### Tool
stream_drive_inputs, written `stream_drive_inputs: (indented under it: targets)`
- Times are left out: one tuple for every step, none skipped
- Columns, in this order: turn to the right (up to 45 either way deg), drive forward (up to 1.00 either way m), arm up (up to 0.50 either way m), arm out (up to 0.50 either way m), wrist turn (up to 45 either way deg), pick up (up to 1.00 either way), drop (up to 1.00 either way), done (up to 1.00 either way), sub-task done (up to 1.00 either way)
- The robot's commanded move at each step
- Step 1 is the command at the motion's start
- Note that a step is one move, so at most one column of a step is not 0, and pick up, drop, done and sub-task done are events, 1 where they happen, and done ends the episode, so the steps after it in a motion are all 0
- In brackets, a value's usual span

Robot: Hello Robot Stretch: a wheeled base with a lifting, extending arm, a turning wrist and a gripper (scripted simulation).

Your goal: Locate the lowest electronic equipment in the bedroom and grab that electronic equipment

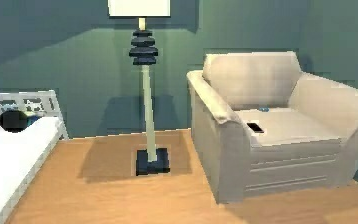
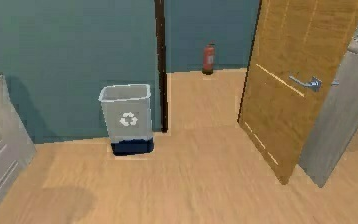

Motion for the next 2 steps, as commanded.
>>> stream_drive_inputs:
  targets:
    - [30.0, 0.00, 0.00, 0.00, 0.0, 0.00, 0.00, 0.00, 0.00]
    - [0.0, 0.75, 0.00, 0.00, 0.0, 0.00, 0.00, 0.00, 0.00]
